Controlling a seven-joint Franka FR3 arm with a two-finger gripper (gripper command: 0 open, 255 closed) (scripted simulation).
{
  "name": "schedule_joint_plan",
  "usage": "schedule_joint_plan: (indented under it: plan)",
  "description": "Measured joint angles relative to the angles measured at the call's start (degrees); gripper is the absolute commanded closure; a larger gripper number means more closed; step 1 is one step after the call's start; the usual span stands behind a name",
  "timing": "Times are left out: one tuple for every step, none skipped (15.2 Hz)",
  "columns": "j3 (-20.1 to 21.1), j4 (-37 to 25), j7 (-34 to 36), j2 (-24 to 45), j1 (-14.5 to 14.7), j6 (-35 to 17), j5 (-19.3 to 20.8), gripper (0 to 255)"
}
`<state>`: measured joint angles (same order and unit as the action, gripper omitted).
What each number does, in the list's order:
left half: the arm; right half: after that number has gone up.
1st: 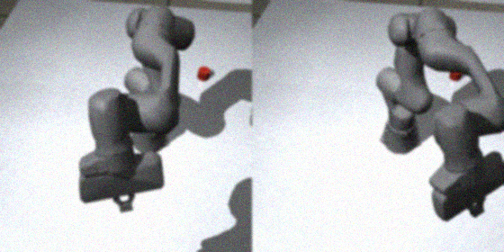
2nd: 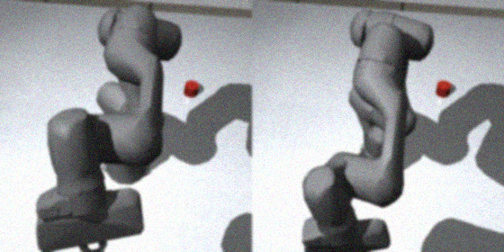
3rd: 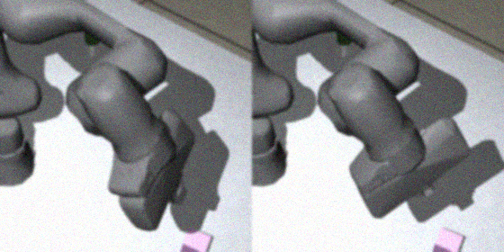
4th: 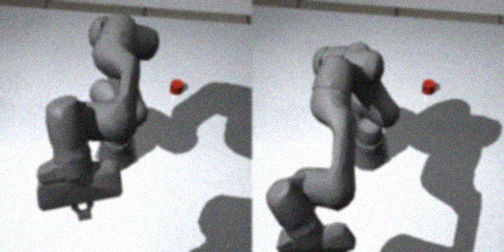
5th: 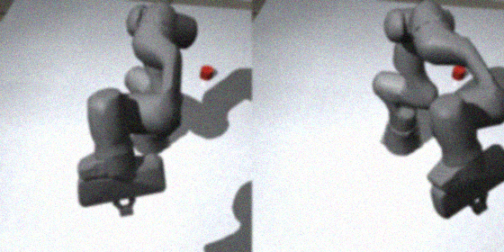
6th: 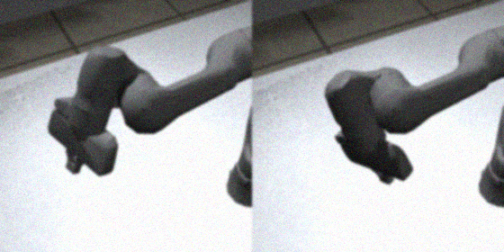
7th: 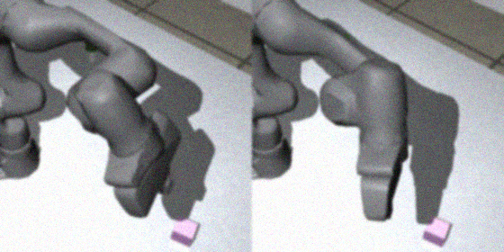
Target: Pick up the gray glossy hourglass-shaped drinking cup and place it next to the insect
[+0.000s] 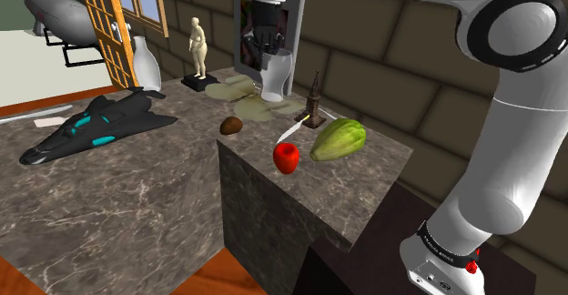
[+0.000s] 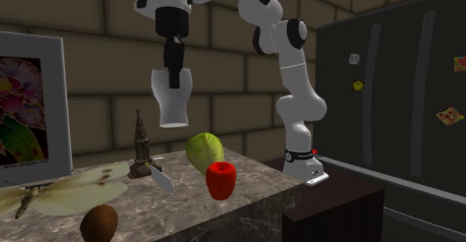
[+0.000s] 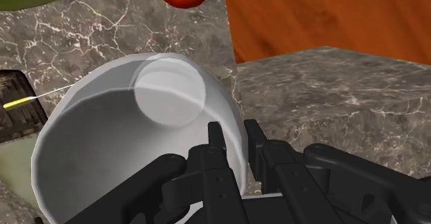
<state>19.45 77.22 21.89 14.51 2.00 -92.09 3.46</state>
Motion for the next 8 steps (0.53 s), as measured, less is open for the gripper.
schedule_joint_plan:
  plan:
    - [0.03,-3.62,0.44,2.76,0.71,0.99,0.89,255]
    - [-0.07,-8.96,0.59,6.29,1.57,2.93,1.99,255]
    - [-0.11,-13.54,1.14,9.45,2.70,4.43,2.98,255]
    - [-0.21,-15.44,1.21,10.99,3.11,4.87,3.41,255]
    - [-0.26,-15.90,1.35,11.68,3.32,4.67,3.60,255]
    - [-0.29,-15.25,1.33,11.76,3.23,3.96,3.61,255]
    - [-0.30,-14.17,1.35,11.55,3.09,3.09,3.55,255]
    - [-0.32,-13.61,1.32,11.65,3.02,2.42,3.57,255]
